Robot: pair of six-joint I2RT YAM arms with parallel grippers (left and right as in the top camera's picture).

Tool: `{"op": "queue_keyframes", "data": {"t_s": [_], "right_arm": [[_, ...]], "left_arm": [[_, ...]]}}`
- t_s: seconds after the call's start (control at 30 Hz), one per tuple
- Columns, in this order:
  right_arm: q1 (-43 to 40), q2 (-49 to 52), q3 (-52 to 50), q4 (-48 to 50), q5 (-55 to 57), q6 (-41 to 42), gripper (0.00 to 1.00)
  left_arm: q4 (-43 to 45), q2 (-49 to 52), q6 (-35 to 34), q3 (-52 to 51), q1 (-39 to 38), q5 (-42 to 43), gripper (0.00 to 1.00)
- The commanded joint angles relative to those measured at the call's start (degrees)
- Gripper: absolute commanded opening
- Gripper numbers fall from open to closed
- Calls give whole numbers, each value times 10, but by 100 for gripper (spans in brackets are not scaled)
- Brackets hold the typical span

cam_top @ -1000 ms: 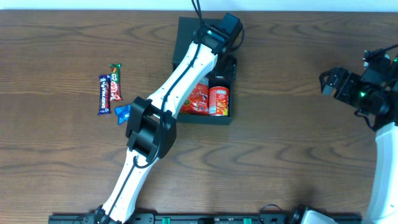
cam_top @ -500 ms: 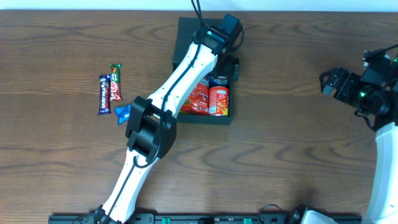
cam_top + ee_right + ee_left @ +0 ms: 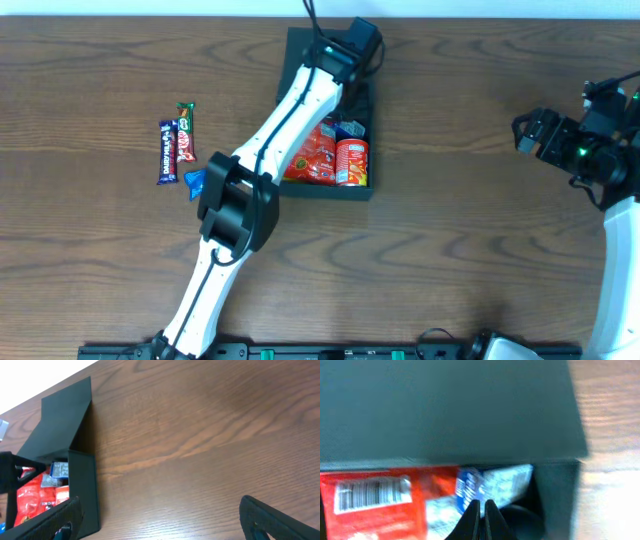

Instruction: Pack container

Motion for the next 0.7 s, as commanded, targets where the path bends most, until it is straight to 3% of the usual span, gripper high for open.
{"op": "queue_keyframes", "data": {"t_s": [0.0,0.53,0.67], "right_arm": [[-6,2,-3,-3,-7,-4,99],[-6,2,-3,-3,-7,-4,99],[-6,2,-3,-1,-7,-4,99]], "left_arm": [[5,6,-18,-30,16,-13,6],[66,6,-30,-94,16,8,6],[87,6,-28,-94,15,62,6]]}}
